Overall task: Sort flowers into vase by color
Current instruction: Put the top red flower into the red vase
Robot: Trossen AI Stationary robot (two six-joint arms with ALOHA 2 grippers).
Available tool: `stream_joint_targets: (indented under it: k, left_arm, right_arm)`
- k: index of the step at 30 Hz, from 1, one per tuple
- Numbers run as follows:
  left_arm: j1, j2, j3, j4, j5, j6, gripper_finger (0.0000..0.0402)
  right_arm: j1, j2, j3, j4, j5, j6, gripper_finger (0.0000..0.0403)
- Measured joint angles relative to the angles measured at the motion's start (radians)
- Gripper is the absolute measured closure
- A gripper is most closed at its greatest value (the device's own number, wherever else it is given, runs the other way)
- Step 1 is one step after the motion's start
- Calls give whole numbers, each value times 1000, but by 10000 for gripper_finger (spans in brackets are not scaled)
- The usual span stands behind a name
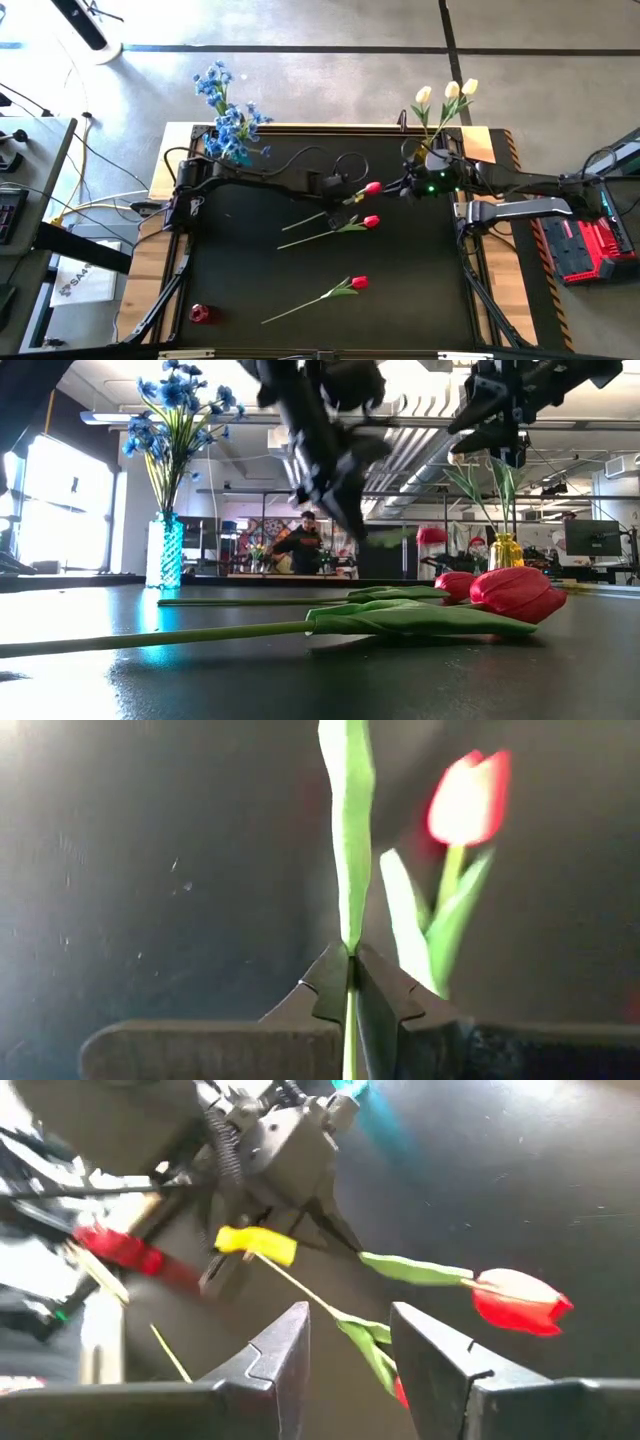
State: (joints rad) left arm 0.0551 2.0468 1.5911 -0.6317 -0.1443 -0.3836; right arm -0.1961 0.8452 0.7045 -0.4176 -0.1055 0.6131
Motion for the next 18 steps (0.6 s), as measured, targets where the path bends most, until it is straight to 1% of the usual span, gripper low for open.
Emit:
stream_joint_targets:
  k: [3,5,9,12,14,15,17,18]
  left_arm:
    - [-5,-18,73,-83,11,-5,401]
    - [-9,-48,103,-109,12,-8,401]
    - [-19,-148,110,-111,5,-7,401]
    - [-33,-213,110,-107,-10,23,401]
    - [-50,-244,110,-102,-16,48,401]
    - [-60,-258,110,-98,-16,55,401]
    - [-80,-279,110,-95,-16,65,401]
    - [-91,-287,110,-88,-15,72,401]
  right_arm:
    - [60,-4,0,38,59,109,272]
    - [121,-10,0,45,125,184,272]
    - [287,-5,0,59,301,337,272]
    - [425,16,0,107,480,422,272]
    - [496,43,0,173,594,441,272]
    - [525,58,0,209,635,440,272]
    - [566,102,0,307,697,414,271]
    - [580,125,0,355,711,382,271]
